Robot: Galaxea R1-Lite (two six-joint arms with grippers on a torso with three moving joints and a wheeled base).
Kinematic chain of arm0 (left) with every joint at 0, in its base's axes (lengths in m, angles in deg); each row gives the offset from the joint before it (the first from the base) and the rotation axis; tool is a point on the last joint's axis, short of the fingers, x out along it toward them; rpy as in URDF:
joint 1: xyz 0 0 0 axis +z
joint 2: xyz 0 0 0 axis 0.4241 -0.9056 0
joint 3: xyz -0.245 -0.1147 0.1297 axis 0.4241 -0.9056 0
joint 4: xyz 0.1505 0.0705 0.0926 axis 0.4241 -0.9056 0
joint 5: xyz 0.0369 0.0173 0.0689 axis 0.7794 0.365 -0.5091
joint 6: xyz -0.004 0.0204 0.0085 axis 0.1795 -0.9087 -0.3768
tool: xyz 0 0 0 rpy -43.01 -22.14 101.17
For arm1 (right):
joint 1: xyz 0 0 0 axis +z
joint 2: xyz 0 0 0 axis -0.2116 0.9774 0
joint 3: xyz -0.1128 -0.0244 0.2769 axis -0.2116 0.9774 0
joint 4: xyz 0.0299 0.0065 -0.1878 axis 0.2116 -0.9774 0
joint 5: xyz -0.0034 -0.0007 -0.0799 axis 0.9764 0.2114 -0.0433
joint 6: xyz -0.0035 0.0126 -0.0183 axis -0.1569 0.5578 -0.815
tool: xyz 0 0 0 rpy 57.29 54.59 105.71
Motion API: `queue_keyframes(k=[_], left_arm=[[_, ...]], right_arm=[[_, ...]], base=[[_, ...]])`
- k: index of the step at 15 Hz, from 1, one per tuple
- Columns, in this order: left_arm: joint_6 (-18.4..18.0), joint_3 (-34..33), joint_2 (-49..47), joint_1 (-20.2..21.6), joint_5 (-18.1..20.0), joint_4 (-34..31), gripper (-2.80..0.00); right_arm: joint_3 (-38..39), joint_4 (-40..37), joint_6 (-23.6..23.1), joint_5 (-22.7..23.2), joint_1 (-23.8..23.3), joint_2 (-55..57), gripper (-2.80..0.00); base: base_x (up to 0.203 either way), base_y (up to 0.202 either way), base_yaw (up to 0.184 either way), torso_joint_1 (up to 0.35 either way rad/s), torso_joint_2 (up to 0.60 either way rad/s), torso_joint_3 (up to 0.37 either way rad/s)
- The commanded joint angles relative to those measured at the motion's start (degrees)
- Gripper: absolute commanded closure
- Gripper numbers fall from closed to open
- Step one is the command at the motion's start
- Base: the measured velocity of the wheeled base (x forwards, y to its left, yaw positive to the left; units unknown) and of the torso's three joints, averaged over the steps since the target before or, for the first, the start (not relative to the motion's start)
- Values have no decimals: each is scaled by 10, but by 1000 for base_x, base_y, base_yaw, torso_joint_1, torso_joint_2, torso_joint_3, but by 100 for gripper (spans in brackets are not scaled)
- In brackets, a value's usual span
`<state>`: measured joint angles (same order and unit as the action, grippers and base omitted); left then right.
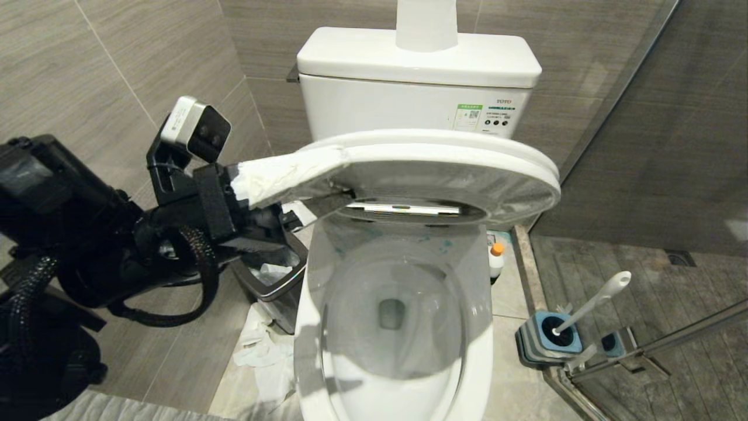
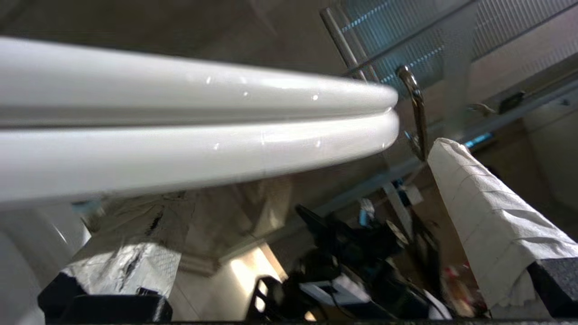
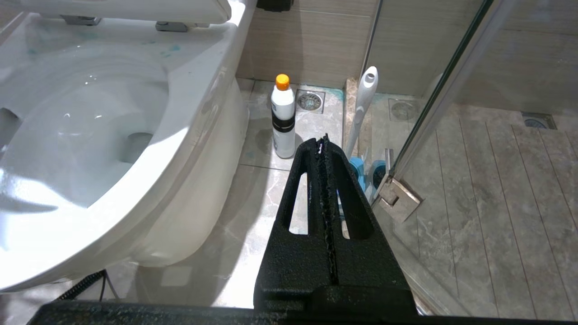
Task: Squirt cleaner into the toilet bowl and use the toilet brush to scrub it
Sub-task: Use the left hand to lift the toilet lid slightly
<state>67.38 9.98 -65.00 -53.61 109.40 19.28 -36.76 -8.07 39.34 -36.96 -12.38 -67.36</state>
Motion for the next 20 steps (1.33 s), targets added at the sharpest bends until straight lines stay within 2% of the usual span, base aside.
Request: queue_keyframes(k=[1,4,7,11,17,20], left_arm=[[-13,28,-34,-15,-30,2,-280],[-22,52,-40,-16,-34,2,-280],[-79,72,-68,-15,-48,2,-280],[-108,122,-111,-11,-71,1,-280],[-178,278,-191,12,-90,-53,-280],[-208,370,-234,22,-119,-102,-280]], right_arm=[[14,0,0,0,0,1,0],[14,0,0,0,1,1,0],[14,0,0,0,1,1,0],[14,0,0,0,0,1,0],[14,0,0,0,0,1,0],[14,0,0,0,0,1,0]], base=[[0,0,0,0,0,0],[0,0,0,0,0,0],[0,0,0,0,0,0],[0,0,0,0,0,0],[0,0,0,0,0,0],[0,0,0,0,0,0]])
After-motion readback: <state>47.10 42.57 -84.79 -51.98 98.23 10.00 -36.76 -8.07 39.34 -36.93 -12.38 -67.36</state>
